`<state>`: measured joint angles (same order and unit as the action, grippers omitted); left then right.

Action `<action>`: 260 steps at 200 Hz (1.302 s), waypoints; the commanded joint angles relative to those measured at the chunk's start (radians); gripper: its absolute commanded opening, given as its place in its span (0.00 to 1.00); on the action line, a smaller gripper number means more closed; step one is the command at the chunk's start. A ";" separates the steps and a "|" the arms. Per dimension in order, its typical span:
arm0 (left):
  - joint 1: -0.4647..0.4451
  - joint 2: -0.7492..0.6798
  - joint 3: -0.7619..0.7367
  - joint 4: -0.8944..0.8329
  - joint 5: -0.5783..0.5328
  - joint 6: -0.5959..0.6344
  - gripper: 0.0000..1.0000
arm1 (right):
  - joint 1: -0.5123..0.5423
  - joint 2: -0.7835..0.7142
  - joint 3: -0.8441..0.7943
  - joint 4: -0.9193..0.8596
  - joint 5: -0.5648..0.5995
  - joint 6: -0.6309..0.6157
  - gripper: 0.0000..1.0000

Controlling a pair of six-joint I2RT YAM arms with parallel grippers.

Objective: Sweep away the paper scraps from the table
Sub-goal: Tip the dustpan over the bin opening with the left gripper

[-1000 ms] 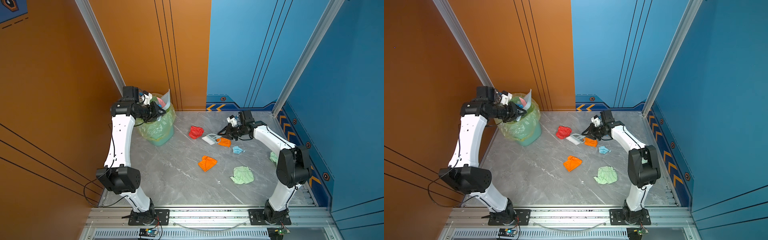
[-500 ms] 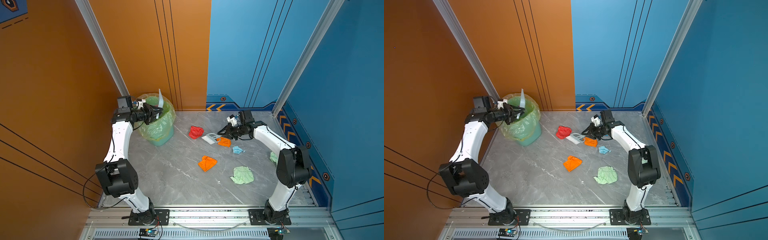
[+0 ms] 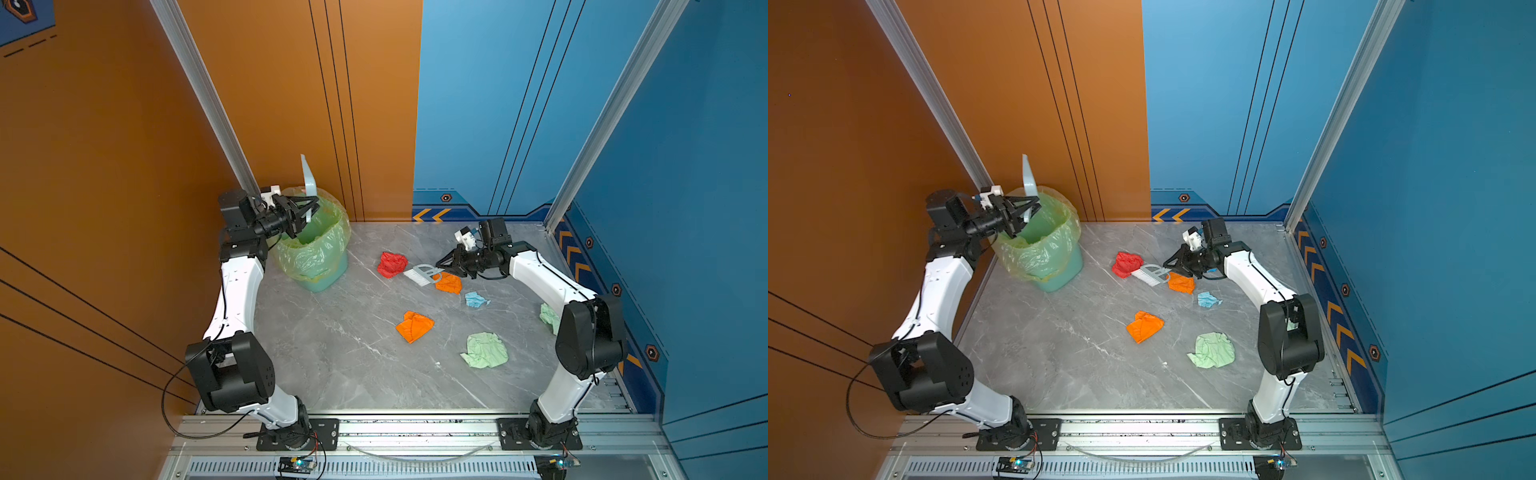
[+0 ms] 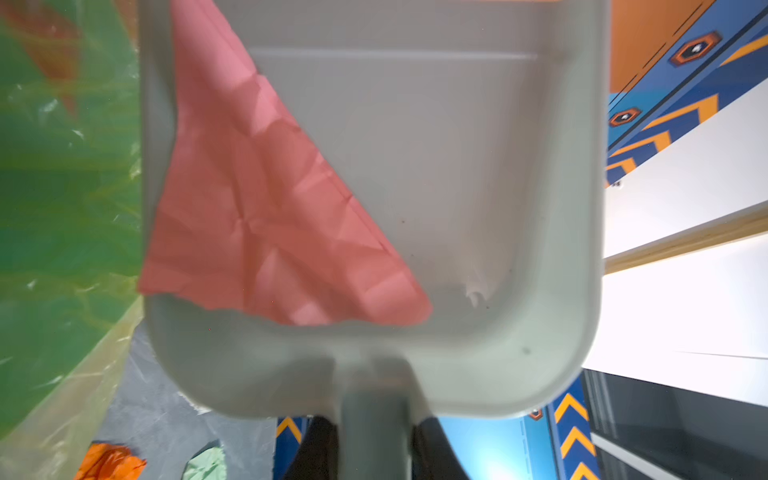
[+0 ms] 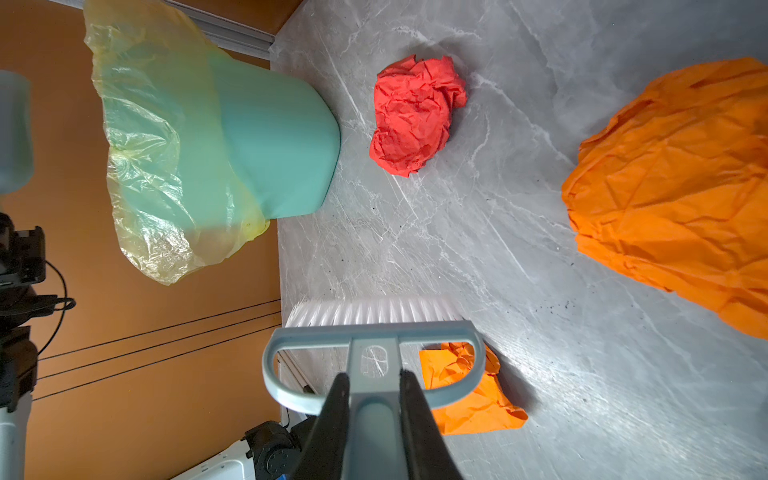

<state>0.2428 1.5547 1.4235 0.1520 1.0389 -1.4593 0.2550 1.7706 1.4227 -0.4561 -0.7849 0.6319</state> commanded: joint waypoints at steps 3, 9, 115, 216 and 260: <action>-0.006 -0.023 -0.037 0.248 0.020 -0.192 0.00 | 0.001 -0.033 0.001 -0.034 0.020 -0.023 0.00; -0.007 -0.024 -0.044 0.270 0.015 -0.214 0.00 | 0.002 -0.035 0.005 -0.041 0.025 -0.027 0.00; -0.008 0.041 -0.174 0.830 -0.088 -0.662 0.00 | 0.006 -0.044 -0.002 -0.056 0.049 -0.047 0.00; -0.056 -0.005 -0.116 0.765 -0.066 -0.525 0.00 | 0.007 -0.047 0.043 -0.073 0.105 -0.055 0.00; -0.100 -0.112 -0.053 0.193 -0.057 0.018 0.00 | 0.016 -0.044 0.106 -0.104 0.218 -0.070 0.00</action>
<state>0.1669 1.5352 1.2991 0.7128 0.9627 -1.8439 0.2600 1.7687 1.4746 -0.5232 -0.6628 0.5945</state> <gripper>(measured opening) 0.231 0.199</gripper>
